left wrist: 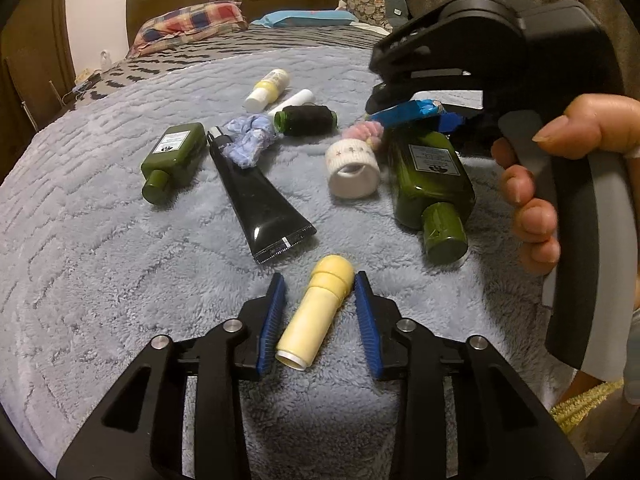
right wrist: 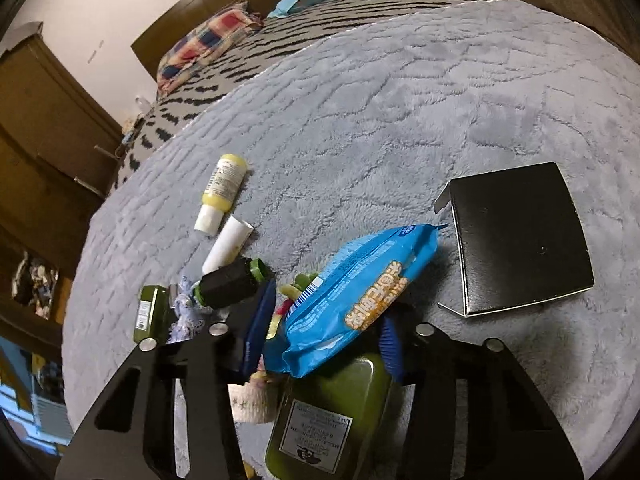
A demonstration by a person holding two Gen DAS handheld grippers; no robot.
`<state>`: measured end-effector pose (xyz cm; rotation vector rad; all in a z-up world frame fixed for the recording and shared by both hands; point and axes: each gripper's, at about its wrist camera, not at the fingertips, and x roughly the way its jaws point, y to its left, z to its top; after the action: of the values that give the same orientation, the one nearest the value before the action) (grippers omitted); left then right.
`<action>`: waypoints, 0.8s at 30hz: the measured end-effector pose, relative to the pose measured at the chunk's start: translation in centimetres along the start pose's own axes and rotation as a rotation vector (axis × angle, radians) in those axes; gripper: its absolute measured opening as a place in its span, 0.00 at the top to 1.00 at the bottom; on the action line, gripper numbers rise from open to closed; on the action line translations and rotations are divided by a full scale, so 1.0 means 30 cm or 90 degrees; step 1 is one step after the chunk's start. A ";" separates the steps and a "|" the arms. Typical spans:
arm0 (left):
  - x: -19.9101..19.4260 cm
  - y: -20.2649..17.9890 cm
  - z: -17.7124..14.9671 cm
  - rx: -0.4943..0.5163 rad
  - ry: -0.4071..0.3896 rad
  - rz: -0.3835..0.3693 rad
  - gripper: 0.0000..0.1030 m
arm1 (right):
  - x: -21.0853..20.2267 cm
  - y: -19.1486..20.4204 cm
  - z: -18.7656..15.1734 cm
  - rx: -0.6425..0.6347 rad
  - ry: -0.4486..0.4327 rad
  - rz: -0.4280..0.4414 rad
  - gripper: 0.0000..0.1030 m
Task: Collect trash
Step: 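Grasp the blue snack packet with the right gripper while the left grasps the yellow cylinder, then carry both held items down past the bed edge toward the bin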
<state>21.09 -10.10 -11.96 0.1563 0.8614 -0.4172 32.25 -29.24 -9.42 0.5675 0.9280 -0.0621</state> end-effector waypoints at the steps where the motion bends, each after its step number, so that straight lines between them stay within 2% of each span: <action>1: 0.000 -0.001 -0.001 0.001 0.000 -0.001 0.71 | -0.009 0.000 0.001 -0.001 -0.005 0.003 0.59; 4: -0.006 -0.013 -0.006 0.004 0.000 -0.004 0.81 | -0.024 0.002 0.005 -0.004 -0.011 0.009 0.64; 8: -0.010 -0.018 -0.010 0.006 0.002 0.000 0.81 | -0.037 0.009 -0.001 -0.013 -0.011 0.017 0.80; 16: -0.079 -0.020 -0.026 -0.004 -0.006 -0.003 0.82 | -0.157 0.056 -0.046 -0.090 -0.043 0.000 0.86; 24: -0.289 -0.036 -0.074 -0.012 -0.058 0.001 0.82 | -0.448 0.084 -0.211 -0.206 -0.111 0.015 0.86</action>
<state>14.08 -7.88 -6.75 0.1192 0.7755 -0.4108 20.13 -26.54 -0.91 0.2671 0.7422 0.0590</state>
